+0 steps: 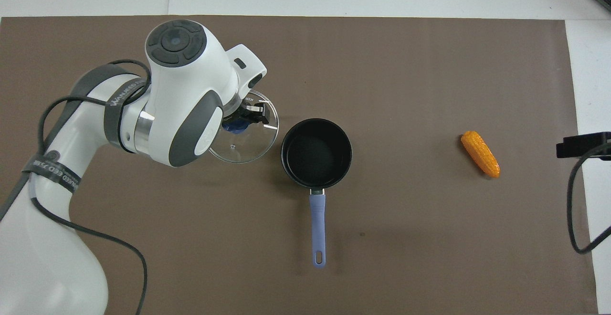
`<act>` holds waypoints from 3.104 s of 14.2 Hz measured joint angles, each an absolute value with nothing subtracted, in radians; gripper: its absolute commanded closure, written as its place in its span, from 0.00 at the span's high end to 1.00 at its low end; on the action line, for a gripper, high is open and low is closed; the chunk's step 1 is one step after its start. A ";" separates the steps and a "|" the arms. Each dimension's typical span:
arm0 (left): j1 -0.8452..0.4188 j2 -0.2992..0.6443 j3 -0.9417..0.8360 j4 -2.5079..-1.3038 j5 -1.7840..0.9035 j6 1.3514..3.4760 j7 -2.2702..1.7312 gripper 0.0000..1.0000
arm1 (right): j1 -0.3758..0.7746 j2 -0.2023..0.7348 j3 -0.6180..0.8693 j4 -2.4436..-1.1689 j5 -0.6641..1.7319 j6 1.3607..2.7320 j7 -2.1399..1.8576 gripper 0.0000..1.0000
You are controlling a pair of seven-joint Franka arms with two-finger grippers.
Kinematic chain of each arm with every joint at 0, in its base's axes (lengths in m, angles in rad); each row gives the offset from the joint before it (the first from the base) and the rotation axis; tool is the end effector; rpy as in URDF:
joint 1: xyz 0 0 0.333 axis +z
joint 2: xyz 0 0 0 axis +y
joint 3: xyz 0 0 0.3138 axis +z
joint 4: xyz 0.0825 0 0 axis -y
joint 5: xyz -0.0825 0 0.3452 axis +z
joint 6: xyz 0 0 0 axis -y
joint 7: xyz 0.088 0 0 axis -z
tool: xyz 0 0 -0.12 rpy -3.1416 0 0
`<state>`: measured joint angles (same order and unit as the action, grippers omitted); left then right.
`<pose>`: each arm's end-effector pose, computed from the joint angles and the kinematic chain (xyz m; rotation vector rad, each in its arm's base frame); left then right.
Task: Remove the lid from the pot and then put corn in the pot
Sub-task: 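Lift the glass lid off the saucepan and carry it aside, then set the lid down with the left gripper while the right gripper reaches the corn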
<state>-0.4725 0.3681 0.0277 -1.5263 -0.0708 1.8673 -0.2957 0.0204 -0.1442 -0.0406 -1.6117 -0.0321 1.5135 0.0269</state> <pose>0.5634 -0.2780 0.4424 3.0905 -0.1999 -0.0710 0.4647 -0.0151 0.6572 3.1138 -0.0769 0.0716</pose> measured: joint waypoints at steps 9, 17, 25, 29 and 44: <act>-0.265 0.313 0.028 -1.687 -0.071 1.961 0.136 0.00 | 0.020 -0.144 -0.041 -1.612 -0.032 1.514 0.027 1.00; -0.084 0.247 0.028 -1.824 -0.082 1.991 0.507 0.00 | 0.021 -0.144 -0.038 -1.612 -0.032 1.504 0.027 1.00; 0.066 0.080 0.029 -2.148 -0.092 2.143 0.756 0.00 | 0.010 -0.107 -0.045 -1.759 -0.031 1.713 -0.276 1.00; 0.125 0.030 0.030 -2.243 -0.092 2.186 0.849 0.00 | -0.019 0.047 -0.046 -1.830 -0.031 1.913 -0.471 1.00; 0.121 0.033 0.009 -2.111 -0.099 2.159 0.627 1.00 | -0.046 0.276 -0.047 -2.031 -0.030 2.248 -0.742 0.96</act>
<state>0.1208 0.0334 0.0094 -2.1110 -0.0988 2.1588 0.6274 -0.0460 0.2759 -0.0473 -2.0306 -0.0303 2.2483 -0.7416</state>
